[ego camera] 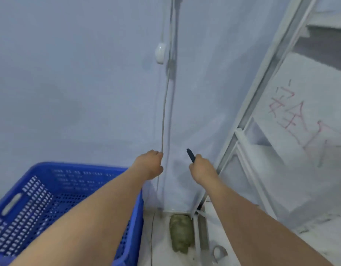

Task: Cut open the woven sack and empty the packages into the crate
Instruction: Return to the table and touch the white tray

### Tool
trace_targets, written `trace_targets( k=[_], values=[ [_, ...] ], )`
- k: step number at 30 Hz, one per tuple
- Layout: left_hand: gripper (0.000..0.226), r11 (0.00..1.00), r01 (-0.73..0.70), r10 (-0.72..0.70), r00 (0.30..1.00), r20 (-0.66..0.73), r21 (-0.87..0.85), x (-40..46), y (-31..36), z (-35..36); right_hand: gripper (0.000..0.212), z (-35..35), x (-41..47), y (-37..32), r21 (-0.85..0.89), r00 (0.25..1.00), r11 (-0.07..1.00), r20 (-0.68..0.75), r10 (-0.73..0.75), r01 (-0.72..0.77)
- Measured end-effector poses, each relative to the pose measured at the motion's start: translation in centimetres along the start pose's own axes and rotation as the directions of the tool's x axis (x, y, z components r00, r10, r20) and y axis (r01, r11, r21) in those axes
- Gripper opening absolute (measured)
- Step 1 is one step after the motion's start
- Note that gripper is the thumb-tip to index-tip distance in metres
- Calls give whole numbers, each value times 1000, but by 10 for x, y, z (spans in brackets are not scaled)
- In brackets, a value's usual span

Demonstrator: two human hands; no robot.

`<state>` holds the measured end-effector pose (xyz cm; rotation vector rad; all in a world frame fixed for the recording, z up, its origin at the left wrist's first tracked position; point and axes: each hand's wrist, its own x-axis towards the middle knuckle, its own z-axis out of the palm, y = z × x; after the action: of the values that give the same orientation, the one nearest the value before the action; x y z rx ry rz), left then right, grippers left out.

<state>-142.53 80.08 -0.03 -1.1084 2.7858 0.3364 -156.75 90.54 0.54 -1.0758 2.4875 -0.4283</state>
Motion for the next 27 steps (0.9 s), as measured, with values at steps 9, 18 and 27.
trace_targets(
  k=[9, 18, 27],
  values=[
    [59, 947, 293, -258, 939, -228, 132, -199, -75, -145, 31, -71, -116, -145, -231, 904, 886, -52, -424, 402],
    [62, 730, 680, -623, 705, -339, 73, -453, -218, -190, 34, -19, -250, -337, -367, 686, 625, 51, -726, 689],
    [74, 291, 953, -920, 254, -300, -87, -723, -345, -155, 33, 116, -419, -509, -291, 492, 428, 199, -848, 856]
  ],
)
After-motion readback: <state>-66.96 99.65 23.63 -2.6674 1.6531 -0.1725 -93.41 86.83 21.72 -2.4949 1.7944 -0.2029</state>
